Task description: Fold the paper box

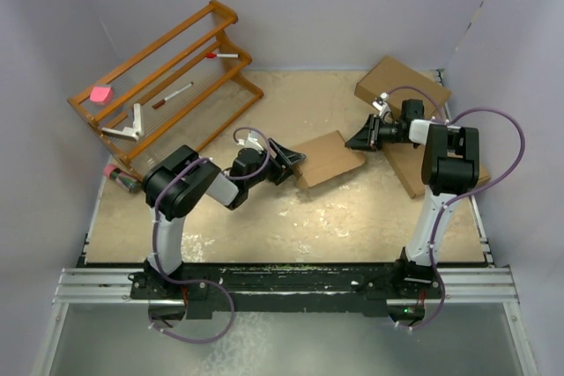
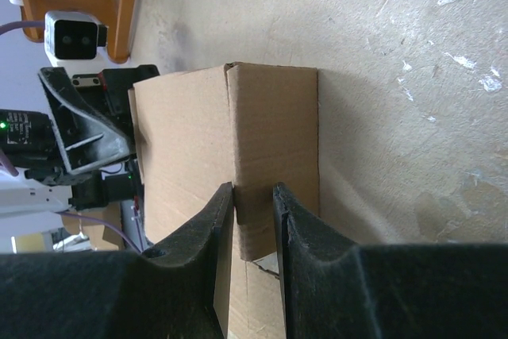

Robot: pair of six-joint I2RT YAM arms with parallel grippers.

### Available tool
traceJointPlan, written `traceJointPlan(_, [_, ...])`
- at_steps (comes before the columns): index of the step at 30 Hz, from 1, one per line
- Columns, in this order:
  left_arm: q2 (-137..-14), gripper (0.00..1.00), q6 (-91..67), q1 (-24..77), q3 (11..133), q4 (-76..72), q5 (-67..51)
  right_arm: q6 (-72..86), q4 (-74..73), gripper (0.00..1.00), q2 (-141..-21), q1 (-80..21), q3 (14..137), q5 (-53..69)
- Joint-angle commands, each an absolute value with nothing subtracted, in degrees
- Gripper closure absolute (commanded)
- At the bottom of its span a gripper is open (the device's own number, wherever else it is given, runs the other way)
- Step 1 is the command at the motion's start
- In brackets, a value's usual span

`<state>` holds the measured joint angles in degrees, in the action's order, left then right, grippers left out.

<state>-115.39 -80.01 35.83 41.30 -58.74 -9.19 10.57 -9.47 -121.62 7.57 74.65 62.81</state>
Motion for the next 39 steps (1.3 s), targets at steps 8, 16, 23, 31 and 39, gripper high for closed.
traceJointPlan(8, [-115.8, 0.51, -82.0, 36.4, 43.7, -63.0, -6.9, 6.2, -12.4, 0.71, -123.3, 8.4, 75.2, 60.3])
traceJointPlan(16, [-112.0, 0.53, -82.5, 36.2, 41.1, -63.5, -5.5, -5.1, -21.8, 0.44, -117.3, 8.6, 79.8, 57.8])
traceJointPlan(23, [-106.0, 0.53, -84.9, 33.4, 38.6, -60.7, -7.5, -15.8, -22.8, 0.37, -103.6, 9.1, 79.6, 57.4])
traceJointPlan(31, [-98.4, 0.51, -89.5, 28.5, 44.0, -35.3, -16.2, -36.0, -14.4, 0.17, -82.8, 7.3, 69.9, 61.5])
traceJointPlan(39, [-94.3, 0.51, -88.5, 26.2, 57.0, -4.1, -20.8, -74.9, -23.6, 0.0, -75.1, -5.2, 63.8, 55.1])
